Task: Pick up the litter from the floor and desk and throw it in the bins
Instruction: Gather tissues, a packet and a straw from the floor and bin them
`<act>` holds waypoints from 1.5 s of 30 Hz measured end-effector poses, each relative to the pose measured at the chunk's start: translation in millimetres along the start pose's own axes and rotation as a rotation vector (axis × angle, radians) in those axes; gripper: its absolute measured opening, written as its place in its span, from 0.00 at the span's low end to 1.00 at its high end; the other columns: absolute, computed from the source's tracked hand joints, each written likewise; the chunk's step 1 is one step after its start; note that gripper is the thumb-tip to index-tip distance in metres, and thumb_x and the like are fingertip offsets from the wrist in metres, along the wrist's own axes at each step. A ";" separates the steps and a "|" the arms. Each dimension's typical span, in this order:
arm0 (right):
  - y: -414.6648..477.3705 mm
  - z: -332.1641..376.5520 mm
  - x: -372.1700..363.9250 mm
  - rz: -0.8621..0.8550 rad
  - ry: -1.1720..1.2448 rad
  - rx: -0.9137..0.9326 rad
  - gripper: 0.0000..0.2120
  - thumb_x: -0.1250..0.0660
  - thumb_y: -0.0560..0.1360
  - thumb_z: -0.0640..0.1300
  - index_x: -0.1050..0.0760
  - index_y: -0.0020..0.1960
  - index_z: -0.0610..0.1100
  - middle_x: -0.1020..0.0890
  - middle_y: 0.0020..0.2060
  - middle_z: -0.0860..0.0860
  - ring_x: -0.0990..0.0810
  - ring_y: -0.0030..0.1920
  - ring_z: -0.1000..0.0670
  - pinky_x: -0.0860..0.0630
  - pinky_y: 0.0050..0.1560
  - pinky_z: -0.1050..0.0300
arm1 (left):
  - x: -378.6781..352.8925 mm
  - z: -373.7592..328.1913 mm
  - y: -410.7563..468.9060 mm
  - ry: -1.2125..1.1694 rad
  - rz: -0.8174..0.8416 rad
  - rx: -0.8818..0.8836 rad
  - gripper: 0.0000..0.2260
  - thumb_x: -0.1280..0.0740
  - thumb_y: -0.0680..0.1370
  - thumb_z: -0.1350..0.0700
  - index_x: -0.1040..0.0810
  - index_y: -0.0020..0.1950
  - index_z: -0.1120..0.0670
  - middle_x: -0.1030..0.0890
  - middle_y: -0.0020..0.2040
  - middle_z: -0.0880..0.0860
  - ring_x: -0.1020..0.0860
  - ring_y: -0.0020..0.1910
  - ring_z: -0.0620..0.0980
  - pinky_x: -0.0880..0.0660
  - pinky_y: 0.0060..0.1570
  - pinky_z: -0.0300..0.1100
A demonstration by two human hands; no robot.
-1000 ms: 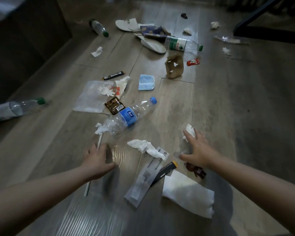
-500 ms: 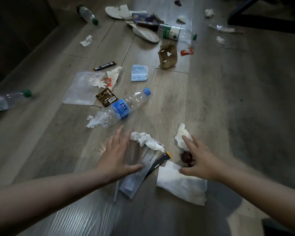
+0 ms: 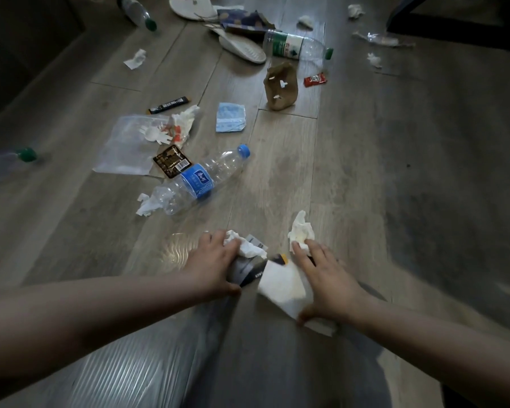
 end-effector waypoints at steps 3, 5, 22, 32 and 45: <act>2.8 5.2 0.8 -0.073 0.147 -0.008 0.63 0.25 0.58 0.67 0.59 0.78 0.48 0.52 0.76 0.47 0.51 0.75 0.45 0.45 0.75 0.50 | 1.2 4.1 -3.3 -0.156 -0.057 0.035 0.34 0.26 0.67 0.46 0.36 0.70 0.49 0.40 0.69 0.54 0.39 0.66 0.56 0.35 0.63 0.46; 2.6 14.7 -3.7 -0.128 0.254 -0.054 0.58 0.25 0.62 0.64 0.55 0.78 0.46 0.50 0.75 0.48 0.51 0.75 0.45 0.45 0.74 0.51 | 2.3 4.2 -5.1 -0.250 -0.098 0.074 0.30 0.26 0.67 0.50 0.32 0.66 0.50 0.38 0.66 0.54 0.38 0.64 0.56 0.36 0.61 0.44; 19.6 23.1 13.3 -0.092 0.154 -0.022 0.59 0.26 0.62 0.64 0.64 0.77 0.55 0.64 0.77 0.47 0.57 0.77 0.43 0.44 0.73 0.48 | 8.7 1.5 -6.9 -0.398 -0.154 0.173 0.24 0.24 0.65 0.54 0.28 0.58 0.52 0.34 0.60 0.52 0.36 0.61 0.54 0.34 0.56 0.42; -1.0 35.1 -6.6 -0.286 0.297 -0.101 0.31 0.35 0.76 0.54 0.43 0.74 0.48 0.42 0.71 0.50 0.42 0.69 0.49 0.36 0.67 0.56 | 11.3 27.6 -7.5 -0.483 -0.267 0.253 0.16 0.31 0.71 0.62 0.26 0.58 0.54 0.36 0.62 0.56 0.35 0.62 0.56 0.35 0.61 0.42; -1.3 14.8 7.7 -0.287 0.697 -0.216 0.20 0.28 0.70 0.43 0.27 0.59 0.43 0.26 0.55 0.50 0.27 0.53 0.51 0.33 0.49 0.61 | 16.2 22.8 10.1 -0.310 -0.149 0.219 0.14 0.27 0.71 0.56 0.26 0.53 0.54 0.29 0.56 0.57 0.27 0.54 0.58 0.34 0.46 0.41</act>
Point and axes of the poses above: each hand's wrist, its own y-axis towards the middle knuckle, its own x-axis out of the back of the hand, z = x × y, the point moved 4 cm from there along y, towards the middle knuckle
